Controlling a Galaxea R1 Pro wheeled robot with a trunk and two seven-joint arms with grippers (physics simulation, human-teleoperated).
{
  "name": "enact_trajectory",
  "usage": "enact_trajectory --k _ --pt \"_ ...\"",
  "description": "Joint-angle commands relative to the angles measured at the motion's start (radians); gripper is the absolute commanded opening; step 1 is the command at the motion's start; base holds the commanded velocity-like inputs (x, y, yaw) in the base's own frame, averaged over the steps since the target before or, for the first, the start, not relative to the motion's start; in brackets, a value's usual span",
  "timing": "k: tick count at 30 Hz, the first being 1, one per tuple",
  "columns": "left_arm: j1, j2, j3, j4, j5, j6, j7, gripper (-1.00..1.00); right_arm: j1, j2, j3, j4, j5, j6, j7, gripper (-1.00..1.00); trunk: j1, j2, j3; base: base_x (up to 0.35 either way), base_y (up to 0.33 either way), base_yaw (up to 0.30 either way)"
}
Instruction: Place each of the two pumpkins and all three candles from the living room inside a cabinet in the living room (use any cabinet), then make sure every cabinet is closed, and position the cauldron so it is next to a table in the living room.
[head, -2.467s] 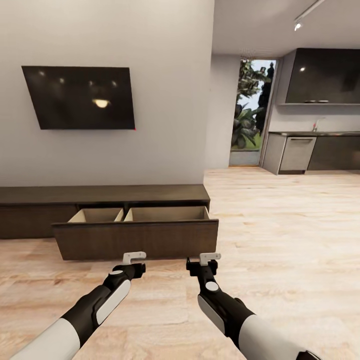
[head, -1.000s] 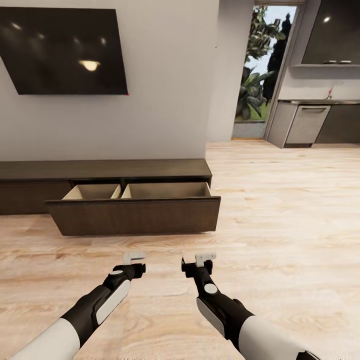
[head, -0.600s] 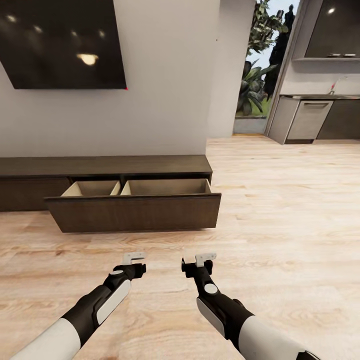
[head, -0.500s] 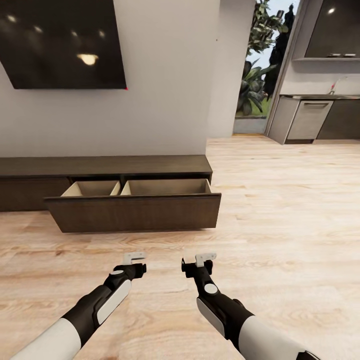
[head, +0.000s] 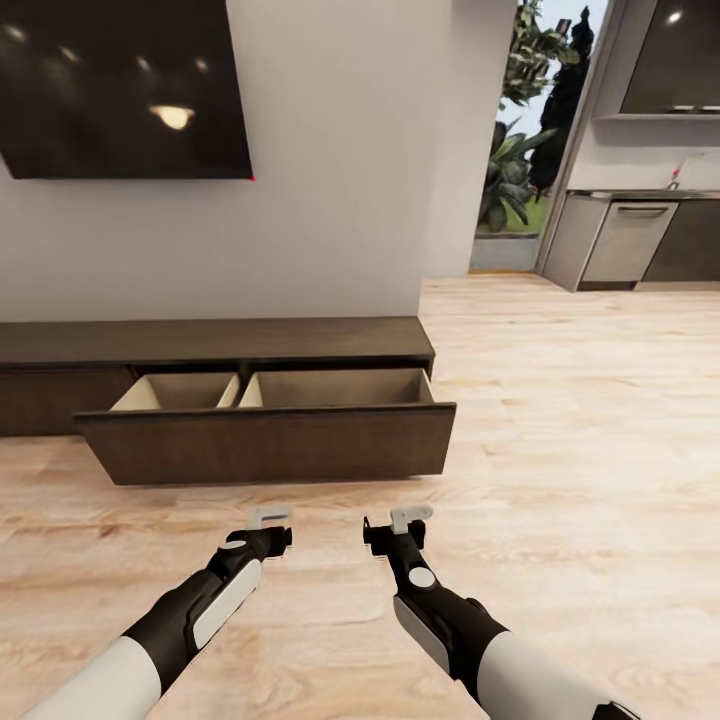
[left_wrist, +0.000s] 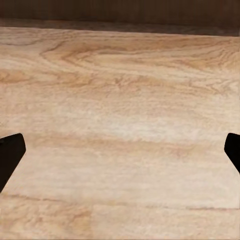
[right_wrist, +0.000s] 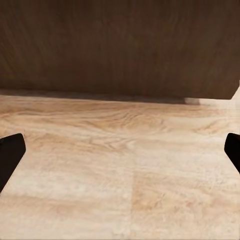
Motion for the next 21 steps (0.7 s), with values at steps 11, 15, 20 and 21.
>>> enact_trajectory --k 11,15,20,21 --pt "-0.001 0.003 -0.005 -0.002 0.008 0.001 0.008 1.0 -0.002 0.0 0.008 0.001 -0.01 -0.007 -0.006 1.0 0.0 0.0 -0.001 0.316 0.1 0.0" --pt "-0.001 0.003 -0.005 -0.002 0.008 0.001 0.008 1.0 -0.002 0.0 0.008 0.001 -0.01 -0.007 -0.006 1.0 0.0 0.0 -0.001 0.316 0.105 0.0" --pt "-0.001 0.003 -0.005 -0.002 0.008 0.001 0.008 1.0 -0.002 0.0 0.008 0.001 -0.01 -0.007 -0.007 1.0 0.0 0.0 -0.001 0.316 0.106 0.0" --pt "-0.001 0.003 -0.005 -0.002 0.008 0.001 0.008 1.0 -0.002 0.0 0.008 0.001 -0.01 -0.007 -0.006 1.0 0.0 0.0 -0.001 0.316 0.106 0.0"
